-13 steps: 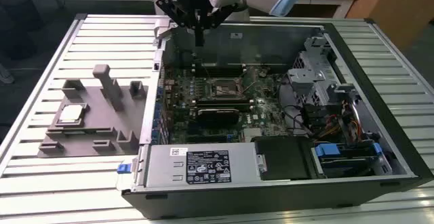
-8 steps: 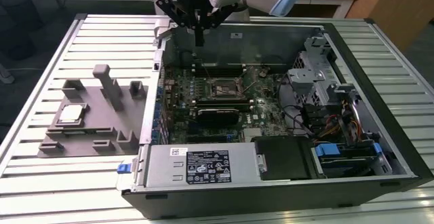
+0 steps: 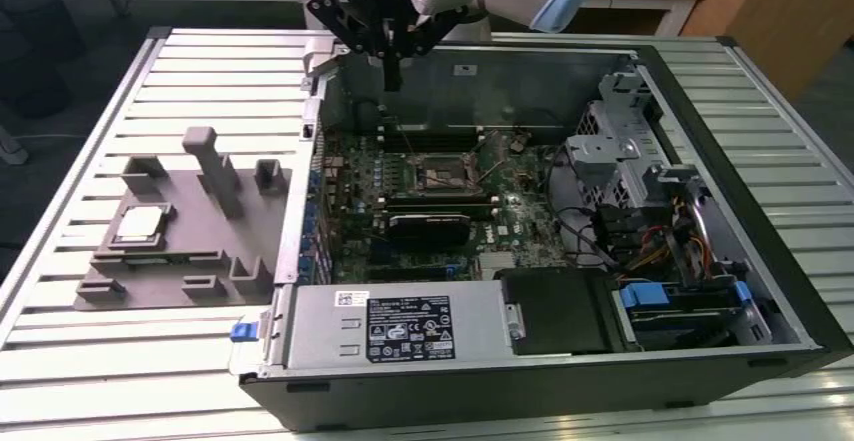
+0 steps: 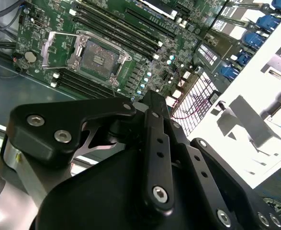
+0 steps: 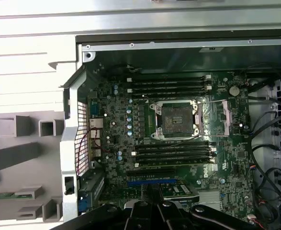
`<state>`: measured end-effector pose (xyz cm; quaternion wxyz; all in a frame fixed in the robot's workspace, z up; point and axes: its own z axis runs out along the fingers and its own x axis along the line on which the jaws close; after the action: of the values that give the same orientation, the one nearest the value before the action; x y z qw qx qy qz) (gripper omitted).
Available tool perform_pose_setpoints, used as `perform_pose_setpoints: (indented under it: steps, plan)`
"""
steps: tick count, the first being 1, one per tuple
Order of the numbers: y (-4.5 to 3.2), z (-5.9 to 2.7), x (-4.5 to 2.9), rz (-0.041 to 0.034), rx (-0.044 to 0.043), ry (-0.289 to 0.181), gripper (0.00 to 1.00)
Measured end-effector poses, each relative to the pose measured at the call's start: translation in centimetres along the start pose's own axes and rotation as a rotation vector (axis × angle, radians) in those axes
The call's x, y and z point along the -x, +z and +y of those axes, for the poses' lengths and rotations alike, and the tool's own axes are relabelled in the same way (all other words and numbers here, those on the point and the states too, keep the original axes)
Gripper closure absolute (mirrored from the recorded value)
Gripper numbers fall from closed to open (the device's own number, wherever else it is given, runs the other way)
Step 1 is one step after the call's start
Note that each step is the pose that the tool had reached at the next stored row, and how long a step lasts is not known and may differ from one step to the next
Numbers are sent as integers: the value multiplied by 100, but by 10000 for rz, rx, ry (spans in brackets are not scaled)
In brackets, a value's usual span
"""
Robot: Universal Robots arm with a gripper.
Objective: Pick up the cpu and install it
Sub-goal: 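Reach for the cpu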
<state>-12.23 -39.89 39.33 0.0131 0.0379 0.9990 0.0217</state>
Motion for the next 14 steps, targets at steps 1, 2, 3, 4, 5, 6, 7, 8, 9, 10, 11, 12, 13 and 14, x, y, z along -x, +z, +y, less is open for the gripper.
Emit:
perform_pose_setpoints:
  steps: [1,2,3,4,5,6,7,8,9,10,11,12,13,14]
  plan:
    - [0,-1,-8,0,1,0,89]
    - [0,-3,-22,0,1,0,89]
    - [-1,-3,-36,1,0,-1,89]
    - [-1,-4,-50,0,0,-1,89]
    - [-2,-5,-63,1,0,-1,89]
    - [-2,-6,-76,1,0,-1,89]
    - [-2,-7,-92,1,1,-1,89]
    - [-3,-9,-110,0,0,0,89]
    - [-3,-10,-128,0,0,1,89]
    - [-4,-12,-149,1,0,1,89]
    - [-4,-13,-169,0,0,1,89]
    - [-5,-15,-191,0,0,1,89]
    - [-6,-16,-213,0,0,1,89]
    - [-6,-18,-234,-1,0,1,89]
